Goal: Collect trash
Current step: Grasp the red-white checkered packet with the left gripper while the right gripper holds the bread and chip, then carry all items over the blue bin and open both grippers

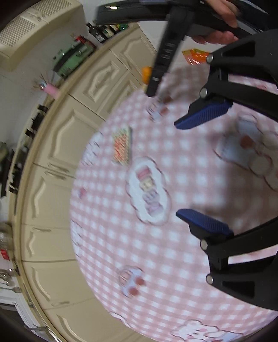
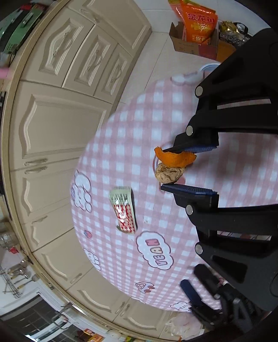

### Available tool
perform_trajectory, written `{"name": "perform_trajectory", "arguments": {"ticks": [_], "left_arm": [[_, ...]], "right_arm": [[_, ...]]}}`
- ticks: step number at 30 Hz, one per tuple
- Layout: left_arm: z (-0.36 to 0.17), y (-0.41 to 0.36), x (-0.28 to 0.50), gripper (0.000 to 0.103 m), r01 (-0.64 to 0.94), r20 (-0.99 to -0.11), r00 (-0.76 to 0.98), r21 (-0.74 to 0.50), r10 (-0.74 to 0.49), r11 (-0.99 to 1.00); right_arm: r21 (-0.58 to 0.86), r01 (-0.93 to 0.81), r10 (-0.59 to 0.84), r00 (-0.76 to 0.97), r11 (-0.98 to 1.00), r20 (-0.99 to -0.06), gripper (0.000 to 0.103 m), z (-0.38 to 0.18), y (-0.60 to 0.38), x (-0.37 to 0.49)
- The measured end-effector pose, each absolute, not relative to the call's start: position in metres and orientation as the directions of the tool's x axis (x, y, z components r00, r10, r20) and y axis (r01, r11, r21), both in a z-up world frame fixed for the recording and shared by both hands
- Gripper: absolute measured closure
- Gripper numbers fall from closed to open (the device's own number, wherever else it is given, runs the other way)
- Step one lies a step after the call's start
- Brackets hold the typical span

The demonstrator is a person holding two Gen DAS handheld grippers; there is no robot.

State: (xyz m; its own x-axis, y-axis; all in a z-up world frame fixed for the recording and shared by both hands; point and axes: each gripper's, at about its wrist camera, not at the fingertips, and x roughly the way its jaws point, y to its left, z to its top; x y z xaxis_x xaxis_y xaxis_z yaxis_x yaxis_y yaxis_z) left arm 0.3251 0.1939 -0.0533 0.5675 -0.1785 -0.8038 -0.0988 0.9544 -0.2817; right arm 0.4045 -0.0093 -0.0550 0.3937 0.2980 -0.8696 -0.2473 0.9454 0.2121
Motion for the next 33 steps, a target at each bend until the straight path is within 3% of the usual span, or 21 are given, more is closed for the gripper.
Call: {"name": "perform_trajectory", "arguments": {"ticks": [8,17,21,22,24,27,33], "left_arm": [[-0.047,0.159,0.383,0.02,-0.088,-0.819,0.545,-0.266,-0.177,0.96],[-0.086,0.144,0.452,0.019,-0.226,-0.908,0.418,-0.133,-0.027,0.965],[-0.09,0.139,0.46,0.018,-0.264,-0.888,0.459,-0.097,0.036,0.96],[-0.089,0.141,0.458,0.022,-0.286,-0.873,0.485,-0.103,0.051,0.953],[-0.087,0.138,0.456,0.052,-0.303,-0.862,0.492,-0.039,0.121,0.952],[-0.084,0.142,0.453,0.064,-0.292,-0.859,0.503,-0.064,0.096,0.954],[-0.081,0.152,0.443,0.075,-0.261,-0.858,0.511,-0.093,0.056,0.961]], "right_arm": [[0.264,-0.204,0.328,0.423,0.943,-0.845,0.077,-0.045,-0.064,0.42],[0.342,-0.134,0.365,0.446,0.93,-0.818,0.077,-0.052,-0.113,0.447],[0.375,-0.102,0.379,0.446,0.922,-0.811,0.077,-0.062,-0.127,0.452],[0.377,-0.097,0.379,0.44,0.921,-0.814,0.077,-0.064,-0.129,0.453],[0.381,-0.091,0.381,0.434,0.92,-0.816,0.077,-0.068,-0.133,0.451],[0.389,-0.085,0.385,0.436,0.917,-0.814,0.077,-0.07,-0.139,0.449],[0.393,-0.083,0.388,0.436,0.916,-0.812,0.077,-0.068,-0.145,0.442]]}}
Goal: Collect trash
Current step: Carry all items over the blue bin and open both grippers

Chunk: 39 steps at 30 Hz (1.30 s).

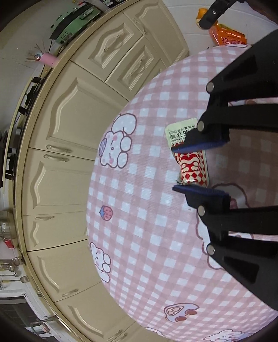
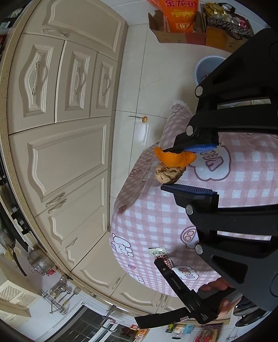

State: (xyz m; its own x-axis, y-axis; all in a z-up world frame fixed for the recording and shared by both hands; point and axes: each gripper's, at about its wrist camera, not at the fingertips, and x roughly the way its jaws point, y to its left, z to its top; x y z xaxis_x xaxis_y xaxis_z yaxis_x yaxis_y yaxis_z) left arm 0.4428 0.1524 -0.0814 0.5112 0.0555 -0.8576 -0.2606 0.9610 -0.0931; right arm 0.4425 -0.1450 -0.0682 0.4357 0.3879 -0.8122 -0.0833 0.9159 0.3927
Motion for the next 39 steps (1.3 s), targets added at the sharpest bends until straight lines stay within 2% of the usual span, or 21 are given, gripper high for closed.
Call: {"name": "perform_trajectory", "arguments": {"ticks": [9,18,39], "left_arm": [[-0.063,0.136,0.415,0.088,-0.21,-0.824,0.567,-0.111,0.029,0.971],[-0.034,0.09,0.385,0.089,-0.105,-0.784,0.62,-0.123,-0.032,0.987],[0.006,-0.111,0.295,0.089,0.273,-0.719,0.656,-0.058,-0.23,0.96]], "right_arm": [[0.387,-0.071,0.377,0.439,0.919,-0.815,0.077,-0.064,-0.156,0.421],[0.385,-0.043,0.359,0.467,0.922,-0.808,0.077,-0.054,-0.182,0.391],[0.373,0.143,0.238,0.552,0.917,-0.799,0.077,-0.051,-0.312,0.291]]}}
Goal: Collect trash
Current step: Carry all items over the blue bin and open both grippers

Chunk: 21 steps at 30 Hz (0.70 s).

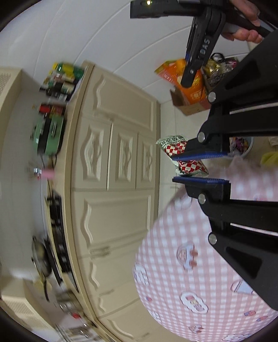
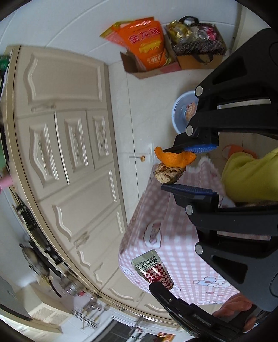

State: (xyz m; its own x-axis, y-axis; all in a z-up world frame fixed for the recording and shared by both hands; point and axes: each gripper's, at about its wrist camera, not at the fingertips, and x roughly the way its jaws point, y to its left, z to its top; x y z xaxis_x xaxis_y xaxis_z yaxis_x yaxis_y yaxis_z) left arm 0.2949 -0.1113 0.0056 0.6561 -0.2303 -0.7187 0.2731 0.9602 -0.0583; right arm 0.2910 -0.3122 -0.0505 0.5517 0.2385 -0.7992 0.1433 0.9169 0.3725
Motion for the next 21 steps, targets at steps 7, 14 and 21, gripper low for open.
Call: {"name": "perform_trajectory", "arguments": {"ticks": [7,14,21], "left_arm": [[-0.003,-0.181,0.267,0.089,0.392,-0.726,0.623,-0.032,-0.291,0.919],[-0.027,-0.234,0.252,0.089,0.471,-0.759,0.571,-0.008,-0.312,0.882],[-0.056,-0.272,0.241,0.089,0.535,-0.796,0.517,0.013,-0.315,0.845]], "right_arm": [[0.364,0.224,0.189,0.554,0.904,-0.811,0.077,-0.065,-0.359,0.255],[0.358,0.308,0.155,0.528,0.881,-0.835,0.077,-0.092,-0.402,0.225],[0.361,0.38,0.149,0.486,0.852,-0.861,0.077,-0.127,-0.429,0.206]]}}
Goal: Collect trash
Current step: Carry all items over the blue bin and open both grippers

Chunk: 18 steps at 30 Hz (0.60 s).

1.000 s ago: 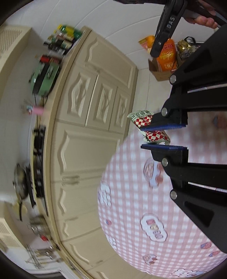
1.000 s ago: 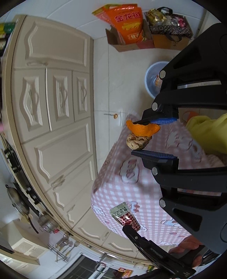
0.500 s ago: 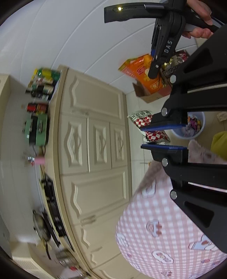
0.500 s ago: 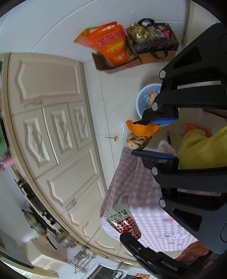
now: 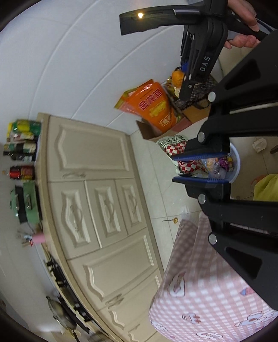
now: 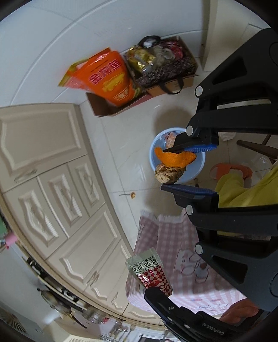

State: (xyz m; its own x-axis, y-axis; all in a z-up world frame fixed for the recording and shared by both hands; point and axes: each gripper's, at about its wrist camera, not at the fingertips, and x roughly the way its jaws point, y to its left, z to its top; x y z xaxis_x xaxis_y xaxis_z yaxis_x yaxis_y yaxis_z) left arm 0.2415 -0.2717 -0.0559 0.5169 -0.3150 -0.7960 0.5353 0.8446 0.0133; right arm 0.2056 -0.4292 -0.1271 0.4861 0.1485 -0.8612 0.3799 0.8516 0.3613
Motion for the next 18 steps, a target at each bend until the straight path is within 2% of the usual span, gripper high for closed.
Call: {"name": "perform_trajectory", "arguments": {"ticks": [8,11,12,13,14,18], "left_arm": [[-0.096,-0.299,0.241,0.088,0.596,-0.849,0.449,0.052,-0.279,0.801],[-0.106,-0.302,0.245,0.084,0.599,-0.865,0.428,0.053,-0.263,0.799],[-0.111,-0.303,0.247,0.07,0.598,-0.873,0.423,0.068,-0.242,0.798],[-0.114,-0.303,0.248,0.063,0.592,-0.878,0.424,0.083,-0.223,0.801],[-0.116,-0.301,0.25,0.047,0.585,-0.879,0.427,0.089,-0.212,0.806],[-0.116,-0.289,0.252,0.046,0.571,-0.87,0.449,0.101,-0.207,0.815]], "right_arm": [[0.347,0.438,0.158,0.412,0.829,-0.898,0.077,-0.168,-0.438,0.193],[0.339,0.444,0.162,0.39,0.83,-0.907,0.077,-0.177,-0.437,0.19],[0.337,0.446,0.162,0.384,0.829,-0.909,0.077,-0.179,-0.436,0.19],[0.335,0.447,0.163,0.381,0.829,-0.91,0.077,-0.18,-0.436,0.189],[0.334,0.447,0.164,0.377,0.83,-0.912,0.077,-0.181,-0.435,0.189],[0.327,0.445,0.165,0.364,0.834,-0.917,0.077,-0.183,-0.429,0.191]]}}
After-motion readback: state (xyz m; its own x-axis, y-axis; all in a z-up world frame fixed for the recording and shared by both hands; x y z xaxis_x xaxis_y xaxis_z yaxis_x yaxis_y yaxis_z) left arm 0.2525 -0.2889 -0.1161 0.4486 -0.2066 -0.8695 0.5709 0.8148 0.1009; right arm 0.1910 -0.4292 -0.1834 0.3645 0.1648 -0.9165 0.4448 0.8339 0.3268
